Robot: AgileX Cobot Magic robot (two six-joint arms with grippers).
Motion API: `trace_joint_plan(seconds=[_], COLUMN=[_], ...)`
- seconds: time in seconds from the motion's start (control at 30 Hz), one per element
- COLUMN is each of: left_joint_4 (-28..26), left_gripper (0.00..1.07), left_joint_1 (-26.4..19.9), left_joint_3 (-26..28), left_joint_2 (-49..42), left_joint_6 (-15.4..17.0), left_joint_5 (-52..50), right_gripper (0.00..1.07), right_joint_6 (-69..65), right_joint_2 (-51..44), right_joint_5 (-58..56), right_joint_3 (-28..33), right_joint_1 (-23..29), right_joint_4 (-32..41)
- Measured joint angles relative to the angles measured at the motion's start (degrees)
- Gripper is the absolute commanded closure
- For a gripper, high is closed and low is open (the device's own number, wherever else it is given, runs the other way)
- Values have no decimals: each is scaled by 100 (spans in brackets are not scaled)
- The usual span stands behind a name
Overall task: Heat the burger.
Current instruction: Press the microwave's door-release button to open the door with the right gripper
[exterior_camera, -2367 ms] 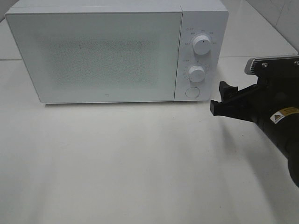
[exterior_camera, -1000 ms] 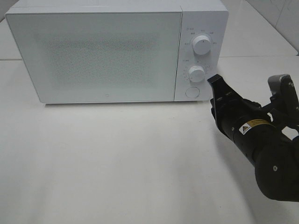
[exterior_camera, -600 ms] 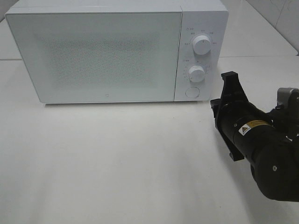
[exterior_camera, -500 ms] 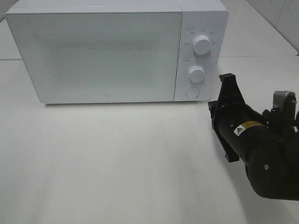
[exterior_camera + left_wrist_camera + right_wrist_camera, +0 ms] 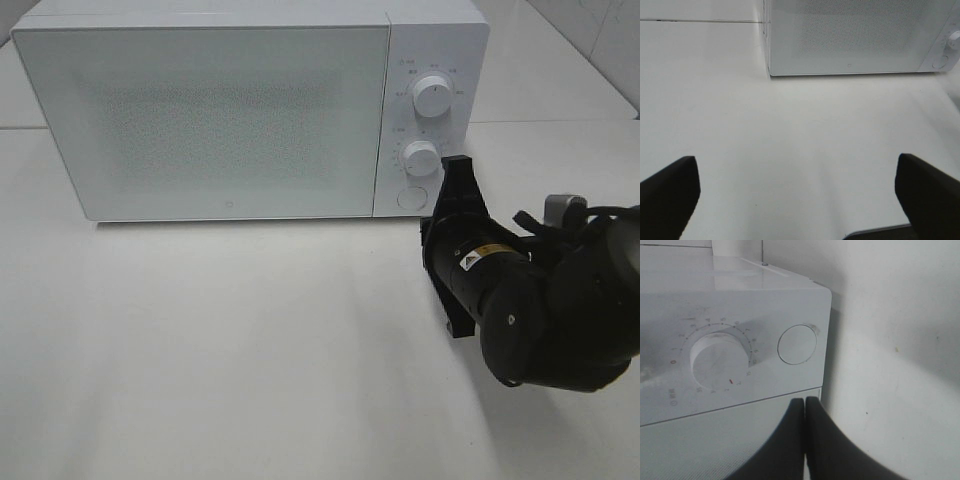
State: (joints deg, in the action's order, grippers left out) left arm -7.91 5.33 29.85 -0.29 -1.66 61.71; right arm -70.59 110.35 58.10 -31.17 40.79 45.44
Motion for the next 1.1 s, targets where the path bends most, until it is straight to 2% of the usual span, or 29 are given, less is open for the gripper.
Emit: trace_joint_plan(seconds=[0.27, 0.47, 0.77, 1.1], left_joint_4=[0, 0, 0, 0], left_gripper=[9, 9, 9, 9], left_joint_1=[0, 0, 0, 0], left_joint_3=[0, 0, 0, 0], left_joint_2=[0, 0, 0, 0], left_joint_6=[0, 0, 0, 0], left_joint_5=[0, 0, 0, 0], right_gripper=[107, 107, 107, 107], right_joint_6=[138, 235, 241, 286], right_joint_2=[395, 579, 905, 917], right_joint_5=[-390, -418, -533, -613], right_joint_3=[-682, -974, -1289, -1478], right_joint_1=[-321, -447, -476, -733], right_joint_4=[34, 52, 149, 74])
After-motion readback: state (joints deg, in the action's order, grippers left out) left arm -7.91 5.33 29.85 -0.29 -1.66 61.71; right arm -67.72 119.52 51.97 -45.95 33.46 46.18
